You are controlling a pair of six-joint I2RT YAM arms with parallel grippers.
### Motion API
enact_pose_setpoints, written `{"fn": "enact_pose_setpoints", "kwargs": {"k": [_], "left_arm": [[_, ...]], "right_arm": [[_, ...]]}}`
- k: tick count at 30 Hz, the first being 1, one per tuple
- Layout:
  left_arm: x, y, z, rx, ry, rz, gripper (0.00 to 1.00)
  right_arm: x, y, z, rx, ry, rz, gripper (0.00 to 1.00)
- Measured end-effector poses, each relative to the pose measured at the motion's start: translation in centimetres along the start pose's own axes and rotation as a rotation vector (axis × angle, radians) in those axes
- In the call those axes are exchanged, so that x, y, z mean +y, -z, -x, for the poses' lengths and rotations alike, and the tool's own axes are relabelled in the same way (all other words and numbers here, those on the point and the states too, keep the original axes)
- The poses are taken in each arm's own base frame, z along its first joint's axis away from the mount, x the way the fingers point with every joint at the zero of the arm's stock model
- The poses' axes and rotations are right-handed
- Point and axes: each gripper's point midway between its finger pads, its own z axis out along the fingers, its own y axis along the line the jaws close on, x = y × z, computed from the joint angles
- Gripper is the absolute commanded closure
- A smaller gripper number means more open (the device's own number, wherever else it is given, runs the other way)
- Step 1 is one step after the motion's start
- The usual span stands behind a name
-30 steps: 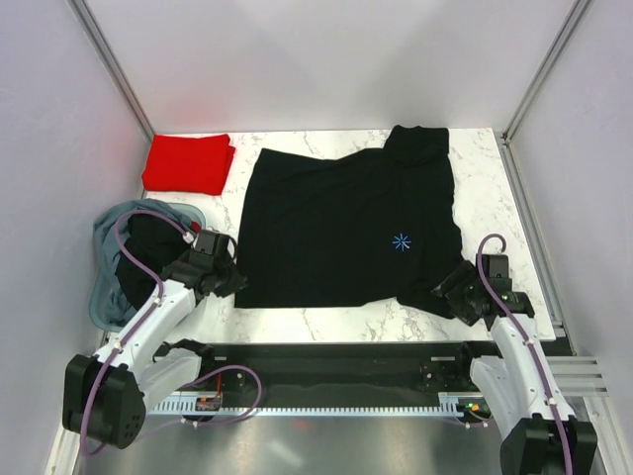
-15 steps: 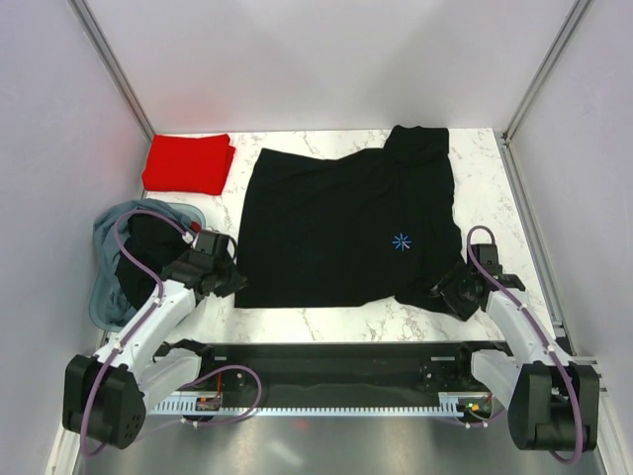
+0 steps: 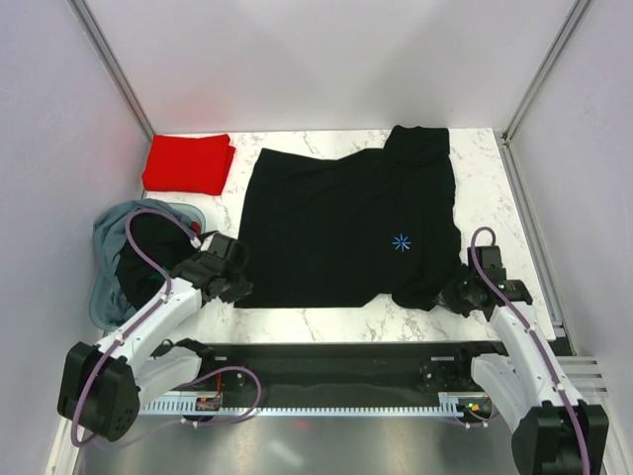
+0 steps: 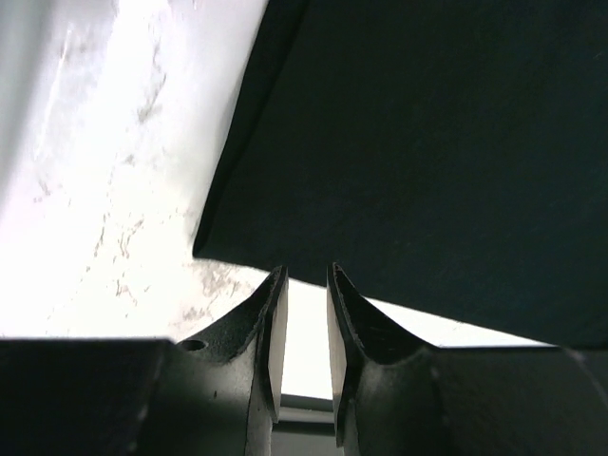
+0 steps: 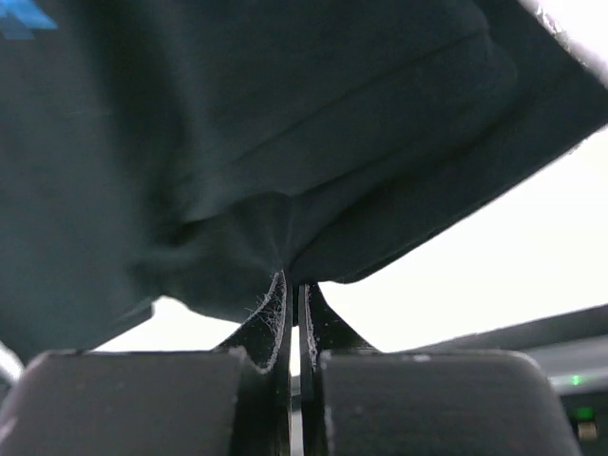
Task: Fold and stack the t-shirts
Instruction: Fold the tshirt
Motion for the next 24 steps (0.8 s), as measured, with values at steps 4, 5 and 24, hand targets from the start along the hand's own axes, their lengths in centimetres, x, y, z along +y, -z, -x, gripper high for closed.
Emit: {"fn": "enact_pose_setpoints", "kwargs": {"k": [4,5,24], "left_arm": [[0.7,0.0,-1.6,0.033,-0.01,0.041,0.64],[1.0,0.0,-2.0,0.039,-0.009,0.051,0.56],[5.0,-1.5,-2.4,-0.011,0.014,0.313,0.26]], "right_arm": [[2.5,3.4,1.1,-0.032,0.037,0.066,1.0],[3.2,4.2,1.4,-0.043,0.05,0.084,1.0],[3.4,7.0,-0.8,-0.041,0.072,0.203,1.0]]}}
